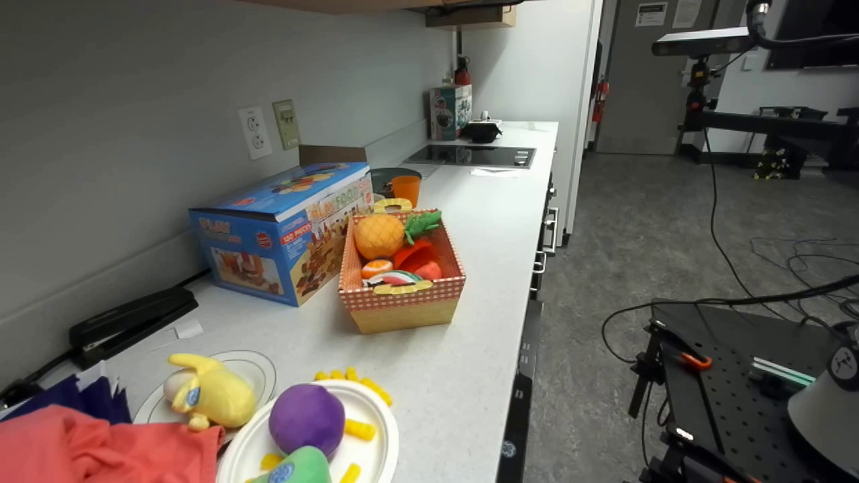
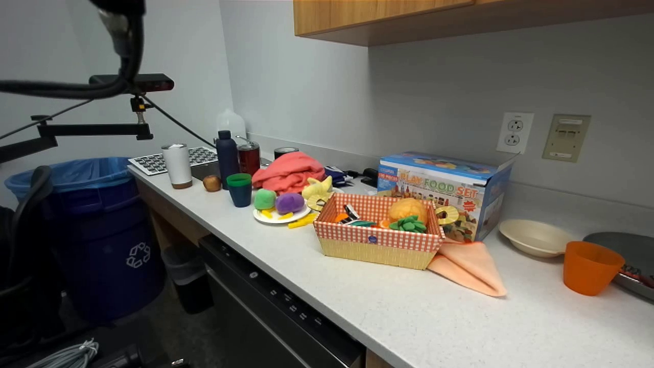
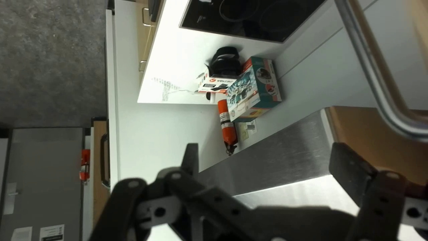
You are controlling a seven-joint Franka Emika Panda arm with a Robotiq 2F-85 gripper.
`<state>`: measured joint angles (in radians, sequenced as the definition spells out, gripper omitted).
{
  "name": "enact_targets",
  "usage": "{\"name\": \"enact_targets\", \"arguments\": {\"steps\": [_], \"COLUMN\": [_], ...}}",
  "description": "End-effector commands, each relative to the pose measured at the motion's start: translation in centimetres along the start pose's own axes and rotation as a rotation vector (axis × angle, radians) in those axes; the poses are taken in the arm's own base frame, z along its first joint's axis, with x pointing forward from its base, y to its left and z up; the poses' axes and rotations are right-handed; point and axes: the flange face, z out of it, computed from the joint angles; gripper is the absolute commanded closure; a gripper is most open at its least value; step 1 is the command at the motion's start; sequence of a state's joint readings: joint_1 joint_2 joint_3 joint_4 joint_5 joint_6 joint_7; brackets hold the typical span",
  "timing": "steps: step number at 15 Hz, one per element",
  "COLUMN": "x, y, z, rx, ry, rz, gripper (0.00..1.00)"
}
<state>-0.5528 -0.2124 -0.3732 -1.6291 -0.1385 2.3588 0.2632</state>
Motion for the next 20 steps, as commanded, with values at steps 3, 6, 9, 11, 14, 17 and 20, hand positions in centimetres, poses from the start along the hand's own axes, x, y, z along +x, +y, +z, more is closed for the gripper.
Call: {"name": "enact_targets", "arguments": {"steps": [3,6,9,11,14,17,20], "x": [-0.28,-0.27,-0.27,-0.27,-0.39,-0.52,-0.58], "y": [-0.35,-0.41,-0.38,-0.38,-0.34,-0.18,-0.01], "z": [-0.44,-0.38,-0.39,-0.42,-0.38,-0.3,-0.22], "rx": [0.143,0.203,0.261,0.303,0.367,0.419,0.462], "ry": [-0.063,-0.065,-0.065,-0.068,-0.081,-0.097,-0.111], "rz": [-0.053,-0.082,-0.108,-0.122,-0.152,-0.188,-0.227], "gripper": [0.0,0.0,0.0,0.0,0.0,0.0,0.0]}}
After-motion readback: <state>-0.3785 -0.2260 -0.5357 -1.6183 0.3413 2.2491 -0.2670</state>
